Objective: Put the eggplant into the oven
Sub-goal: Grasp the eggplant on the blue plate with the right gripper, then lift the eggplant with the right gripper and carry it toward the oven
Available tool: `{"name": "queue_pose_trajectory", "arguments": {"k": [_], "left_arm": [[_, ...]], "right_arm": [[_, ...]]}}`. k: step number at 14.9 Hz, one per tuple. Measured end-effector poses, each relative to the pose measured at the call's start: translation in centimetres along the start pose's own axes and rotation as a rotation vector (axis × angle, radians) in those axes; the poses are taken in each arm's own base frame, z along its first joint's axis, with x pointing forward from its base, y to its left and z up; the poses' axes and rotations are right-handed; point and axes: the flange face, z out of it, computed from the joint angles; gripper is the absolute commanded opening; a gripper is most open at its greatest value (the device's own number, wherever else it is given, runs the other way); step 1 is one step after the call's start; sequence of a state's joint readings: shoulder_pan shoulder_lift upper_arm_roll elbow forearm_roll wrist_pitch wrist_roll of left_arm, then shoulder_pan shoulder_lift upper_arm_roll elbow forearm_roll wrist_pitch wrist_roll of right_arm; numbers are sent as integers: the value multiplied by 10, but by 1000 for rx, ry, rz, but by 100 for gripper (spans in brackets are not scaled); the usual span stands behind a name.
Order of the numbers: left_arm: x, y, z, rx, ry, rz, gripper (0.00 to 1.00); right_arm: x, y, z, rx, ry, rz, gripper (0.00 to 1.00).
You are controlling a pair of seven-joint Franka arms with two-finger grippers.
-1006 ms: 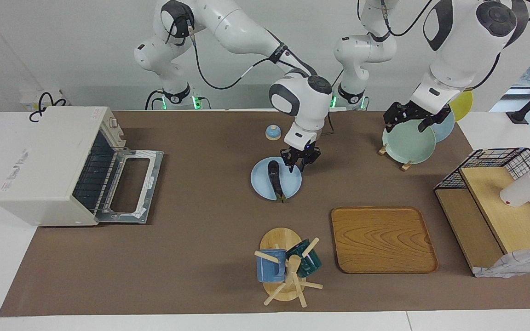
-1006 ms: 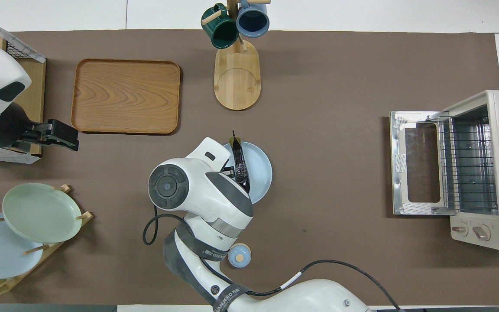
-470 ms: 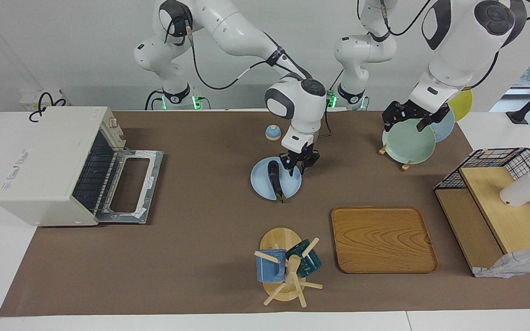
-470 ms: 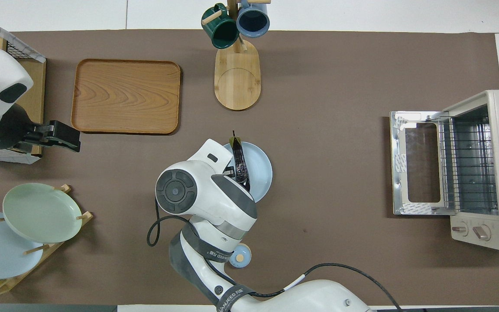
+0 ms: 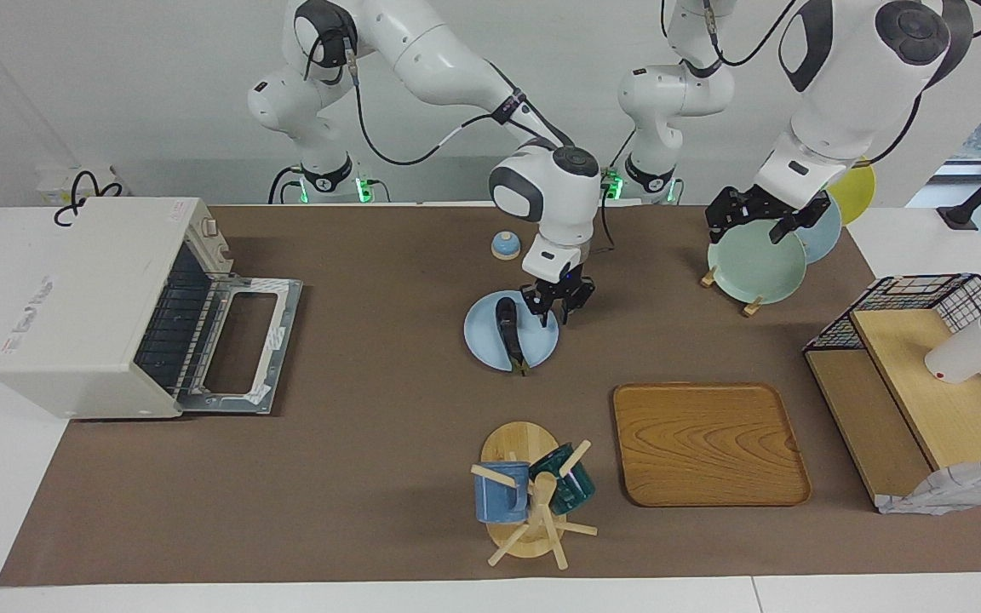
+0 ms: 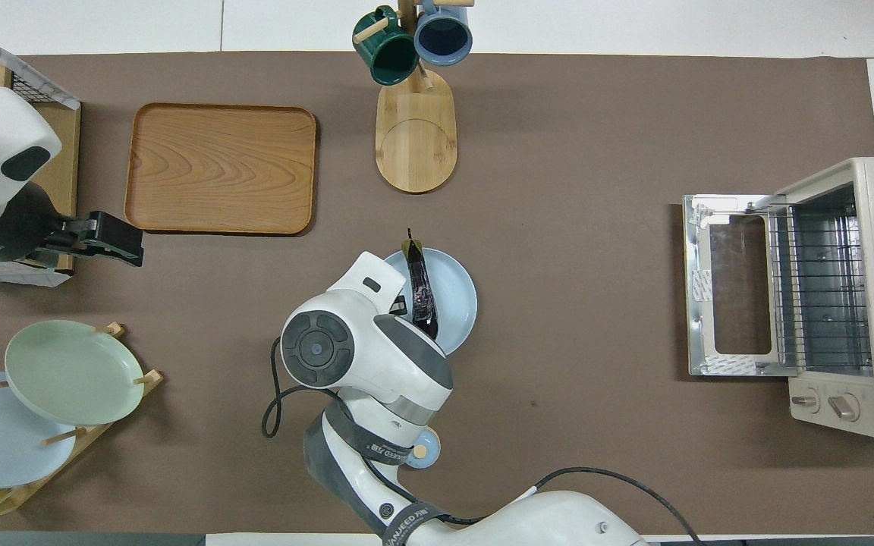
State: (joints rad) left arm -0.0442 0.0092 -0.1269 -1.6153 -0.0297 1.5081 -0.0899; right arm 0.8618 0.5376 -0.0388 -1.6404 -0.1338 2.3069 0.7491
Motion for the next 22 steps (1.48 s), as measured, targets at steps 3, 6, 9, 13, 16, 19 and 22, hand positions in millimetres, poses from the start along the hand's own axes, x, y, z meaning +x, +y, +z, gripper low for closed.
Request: {"name": "queue_pose_trajectory", "arguments": {"k": [3,6,9,13,16,19,22], "left_arm": [[0,0,0,0,-1,0,100],[0,0,0,0,-1,0,100],[0,0,0,0,-2,0,100],[0,0,0,0,-2,0,100],[0,0,0,0,-2,0,100],[0,0,1,-2,-2,0,100],[0,1,0,-18,-3,-8,100]], "right_arm": [[-9,-3,5,5,-8,-10,40],[-10,2,6,3,-11,-6,31],[-15,5,11,0,-16,-8,29],[-23,7,16,-1,-21,-15,0],[-23,9,7,-18,-27,-22,0],[-33,12,5,-111,-52,-81,0],[-37,20,-7,-227,-94,-112,0]]}}
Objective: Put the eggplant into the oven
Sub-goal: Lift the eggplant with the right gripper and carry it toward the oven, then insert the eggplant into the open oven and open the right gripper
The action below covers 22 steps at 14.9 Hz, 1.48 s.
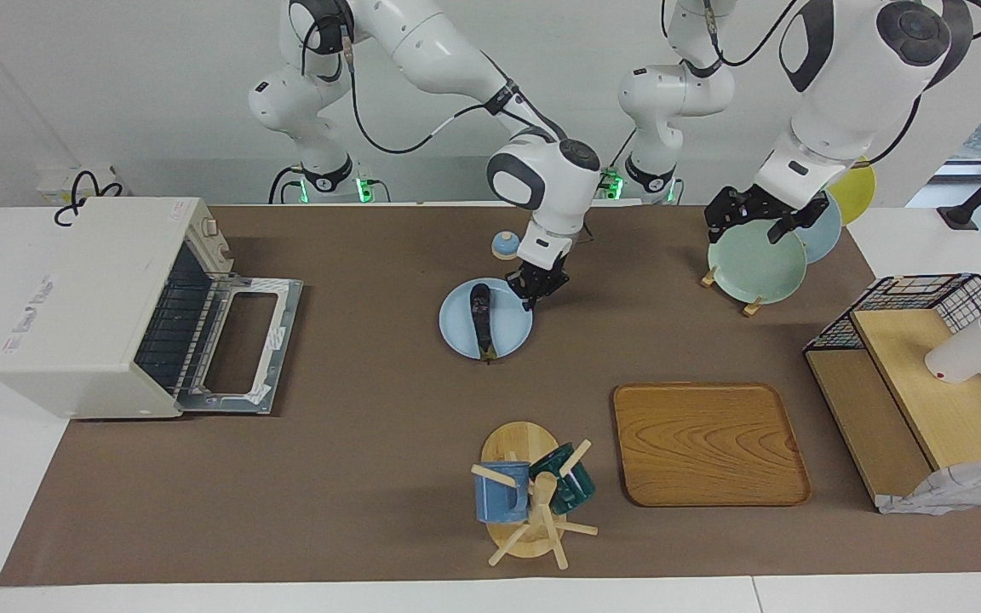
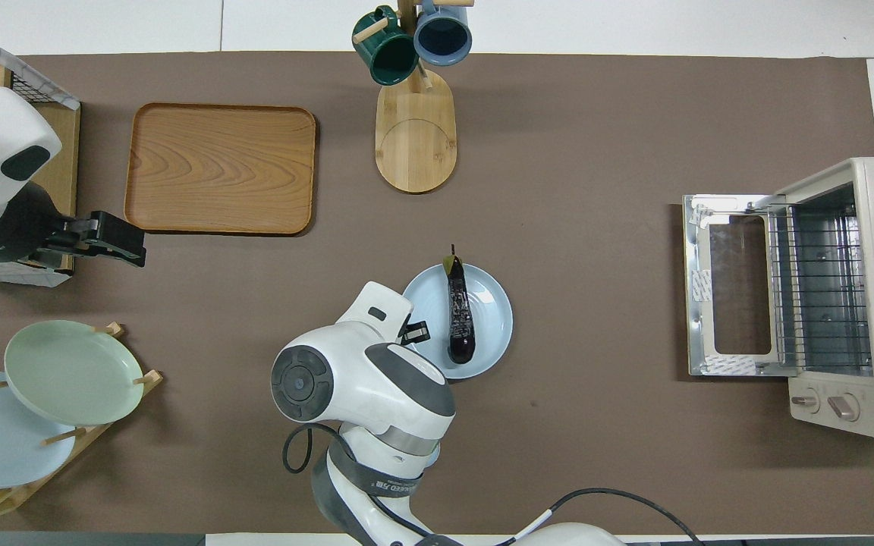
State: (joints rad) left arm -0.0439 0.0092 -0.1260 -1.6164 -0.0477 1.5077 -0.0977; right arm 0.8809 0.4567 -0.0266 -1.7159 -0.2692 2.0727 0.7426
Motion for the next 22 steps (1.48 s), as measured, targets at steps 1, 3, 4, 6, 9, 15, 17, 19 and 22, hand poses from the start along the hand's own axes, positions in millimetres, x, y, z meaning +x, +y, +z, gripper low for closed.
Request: {"name": "queue_pose_trajectory", "arguments": {"k": [1,3,4,6,9,15,17,19,22], "left_arm": [[0,0,0,-2,0,-2,100],[0,0,0,-4,0,-5,100],[0,-1,0,-4,0,-6,100],[0,-1,0,-5,0,-7,100],[0,-1,-1,-5,1,-9,100],[0,-2,-1,-6,4,-27,100],[0,-2,-2,-6,6,-40,100],[0,-2,-3,-6,9,-49,100],[-1,-3,-4,-6,12,-53,100]], "right_arm": [[1,8,-4,-27,-12,4,0],[11,41,-15,-66,-35,48,0],[20,66,-21,-75,-46,77,0],[33,125,-24,-79,-72,108,0],[33,202,-23,-76,-110,102,0],[-7,358,-17,-44,-192,26,0],[-16,398,-7,-30,-220,14,0],[-23,435,7,-7,-246,-3,0],[-34,483,25,44,-259,-22,0]]}}
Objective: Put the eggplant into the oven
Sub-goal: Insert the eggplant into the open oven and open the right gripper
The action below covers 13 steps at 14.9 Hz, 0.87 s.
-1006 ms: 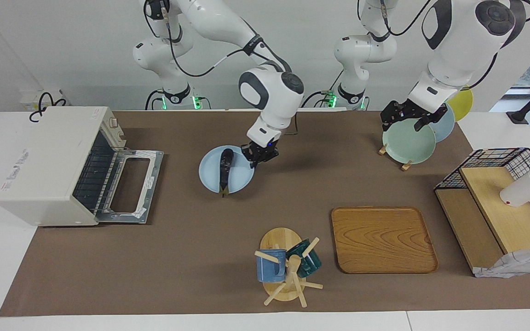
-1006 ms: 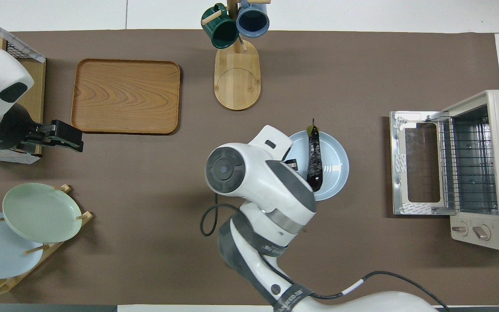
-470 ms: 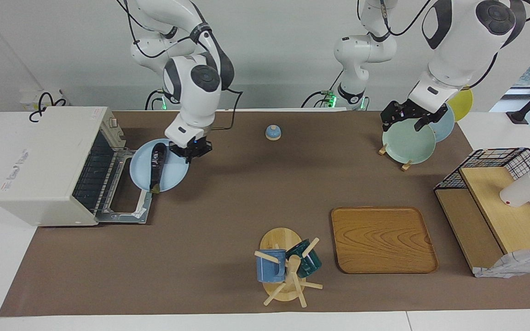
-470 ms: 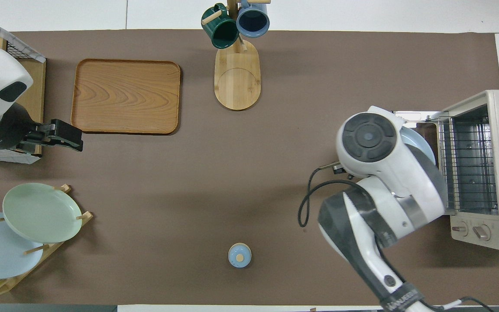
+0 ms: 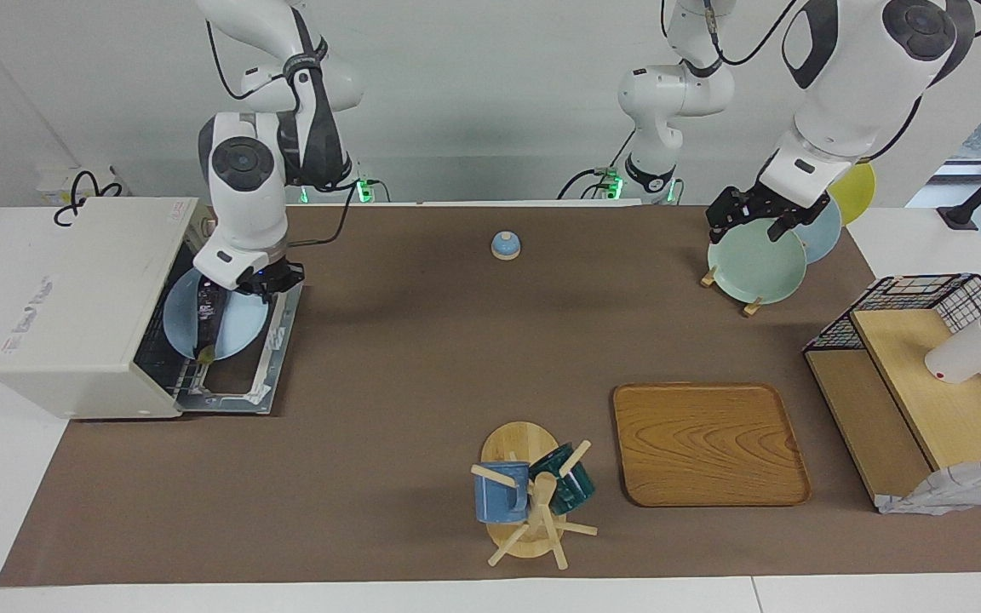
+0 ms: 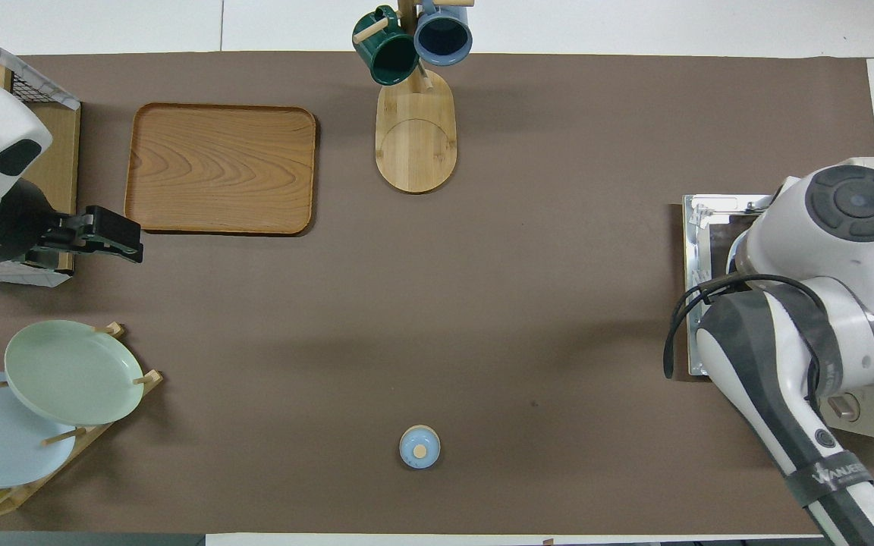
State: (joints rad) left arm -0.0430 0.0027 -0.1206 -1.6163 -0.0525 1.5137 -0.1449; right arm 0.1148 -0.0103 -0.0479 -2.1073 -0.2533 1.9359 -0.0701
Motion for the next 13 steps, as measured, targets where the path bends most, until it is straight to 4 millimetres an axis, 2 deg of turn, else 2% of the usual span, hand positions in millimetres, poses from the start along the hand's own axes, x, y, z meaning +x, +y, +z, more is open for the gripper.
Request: {"name": "queue_pose_trajectory", "arguments": {"k": [3,5,8,11,12,13], "left_arm": [[0,-1,0,0,1,-4,100],[0,-1,0,0,1,-5,100],[0,-3,-1,-1,1,-8,100],[0,-6,-1,-1,3,-14,100],[0,-7,-2,-2,4,-16,100],[0,-8,-2,-2,4,-18,100]], "right_arm": [[-8,36,18,20,8,-30,0],[-13,49,28,31,23,-35,0],[-20,44,47,34,64,-37,0],[-26,46,52,35,76,-30,0],[-27,46,52,35,77,-28,18],[-27,46,52,35,78,-28,28]]}}
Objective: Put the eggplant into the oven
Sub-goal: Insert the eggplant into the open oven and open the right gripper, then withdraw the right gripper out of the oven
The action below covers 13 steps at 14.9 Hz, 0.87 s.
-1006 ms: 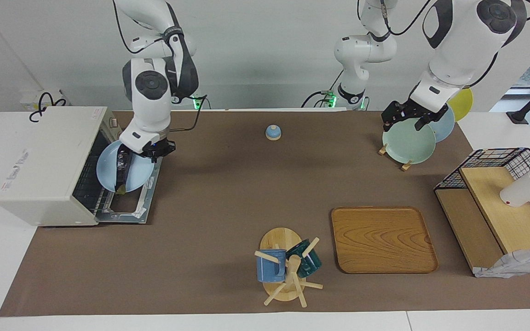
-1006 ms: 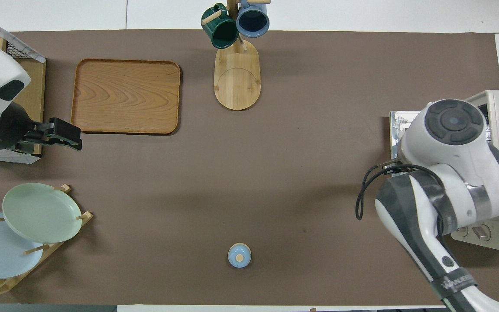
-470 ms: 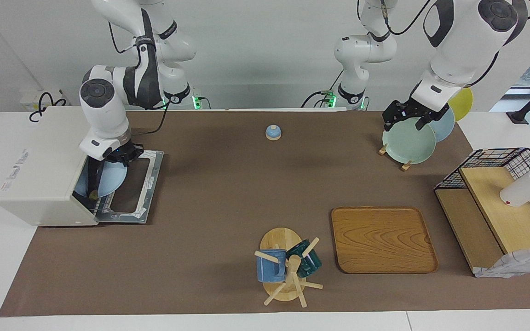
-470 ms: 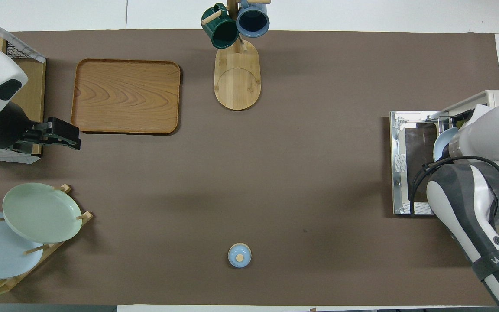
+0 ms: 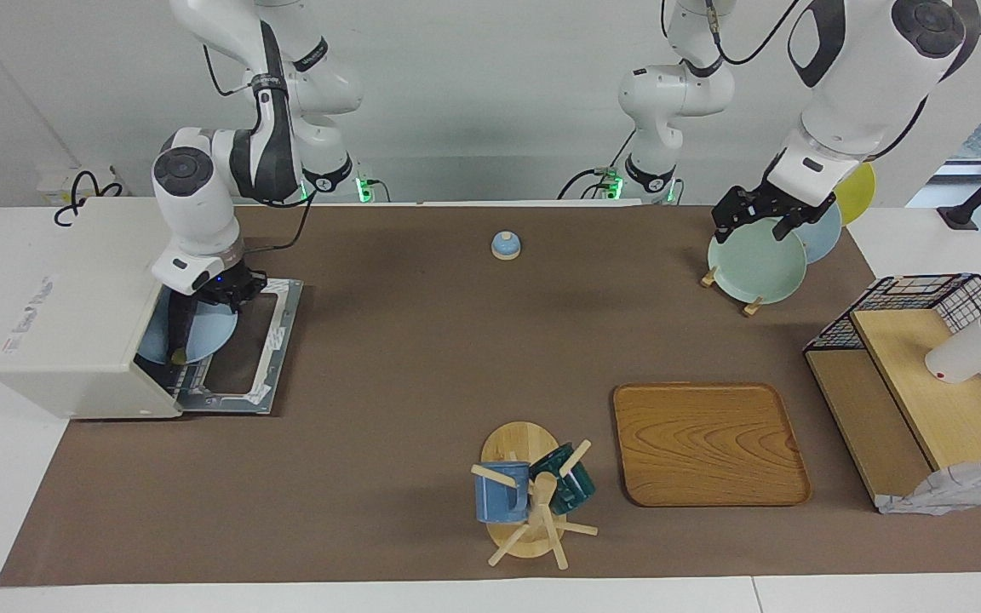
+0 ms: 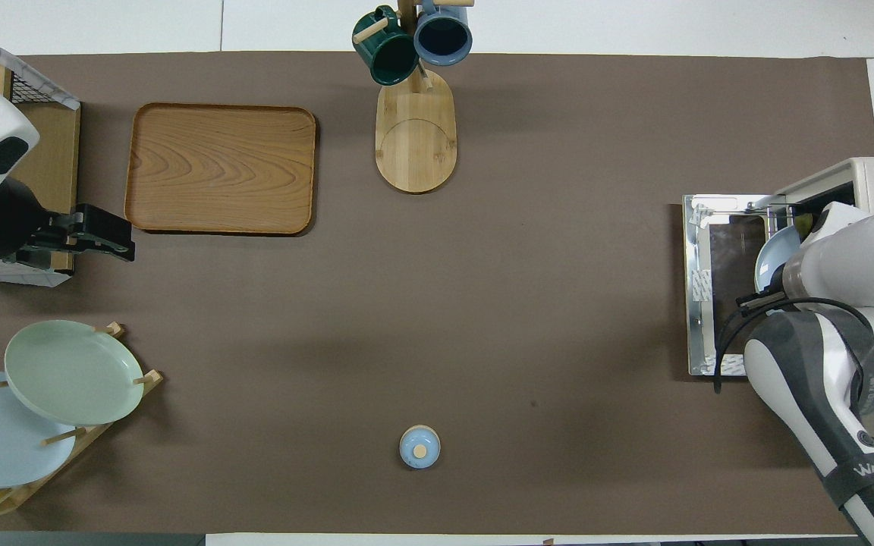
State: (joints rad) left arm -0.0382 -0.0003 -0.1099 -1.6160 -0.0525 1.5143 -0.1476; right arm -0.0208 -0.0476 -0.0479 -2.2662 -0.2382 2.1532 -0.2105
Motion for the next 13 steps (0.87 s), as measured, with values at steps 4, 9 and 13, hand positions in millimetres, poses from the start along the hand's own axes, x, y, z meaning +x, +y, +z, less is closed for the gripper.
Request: {"name": "queue_pose_trajectory", "arguments": {"k": [4,9,13], "left_arm": [[0,-1,-1,0,1,-3,100],[-1,1,-1,0,1,2,100],[-2,2,-3,0,6,4,100]], "right_arm": [[-1,0,1,2,-10,-2,41],[16,-9,-35,31,21,-9,0],[40,-61,-43,57,80,-12,0]]}}
